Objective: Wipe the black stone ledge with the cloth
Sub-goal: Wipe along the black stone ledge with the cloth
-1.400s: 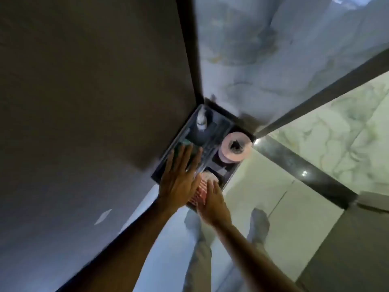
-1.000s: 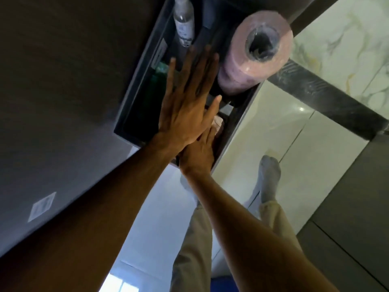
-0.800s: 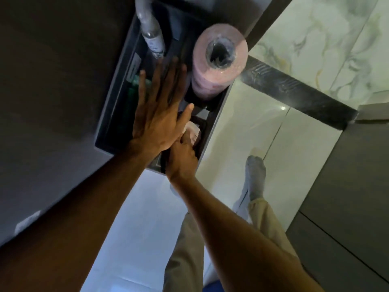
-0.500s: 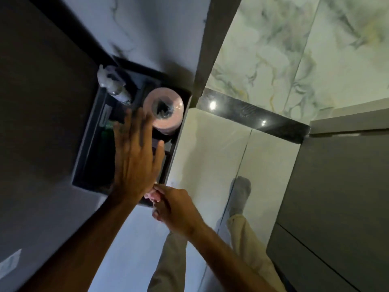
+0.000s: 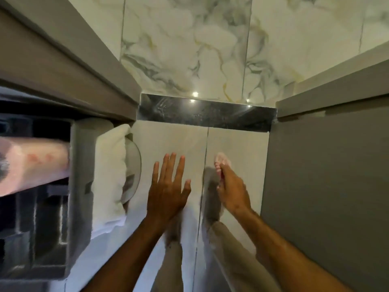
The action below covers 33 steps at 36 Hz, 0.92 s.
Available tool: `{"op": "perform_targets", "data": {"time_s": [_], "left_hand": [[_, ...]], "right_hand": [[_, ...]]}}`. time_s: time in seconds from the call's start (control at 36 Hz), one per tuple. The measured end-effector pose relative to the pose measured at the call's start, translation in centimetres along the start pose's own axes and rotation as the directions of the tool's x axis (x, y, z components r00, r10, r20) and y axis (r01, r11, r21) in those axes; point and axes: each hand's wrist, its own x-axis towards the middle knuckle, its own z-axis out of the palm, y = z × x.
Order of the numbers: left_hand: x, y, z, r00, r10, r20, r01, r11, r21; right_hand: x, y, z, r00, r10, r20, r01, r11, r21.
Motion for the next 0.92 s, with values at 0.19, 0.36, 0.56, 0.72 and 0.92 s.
{"op": "perform_targets", "data": {"time_s": [0.19, 0.36, 0.56, 0.72, 0.92], "left_hand": [[10.0, -1.3, 13.9, 0.983, -0.104, 0.152, 0.109, 0.994, -0.028], [13.8, -8.1, 24.7, 0.974, -0.204, 0.095, 0.201, 0.979, 0.042], [14.1, -13.8, 32.0, 0.993, -0.094, -0.067, 0.101, 0.988, 0.115], [14.8, -15.3, 33.9, 0.973, -0.062, -0.224, 0.073, 0.996, 0.042], [15.7, -15.8, 34.1, 0.930, -0.249, -0.271, 0.268, 0.963, 0.036]], "right_hand": [[15.1, 1.8, 4.9, 0.967, 0.000, -0.255, 0.079, 0.951, 0.300], [24.8, 1.5, 14.7, 0.877, -0.316, -0.361, 0.278, 0.948, -0.155], [31.5, 3.9, 19.6, 0.648, -0.613, -0.451, 0.364, 0.770, -0.523], [39.3, -2.1, 17.1, 0.617, -0.593, -0.517, 0.380, 0.800, -0.464], [40.1, -7.9, 20.2, 0.597, -0.762, -0.251, 0.558, 0.619, -0.553]]}}
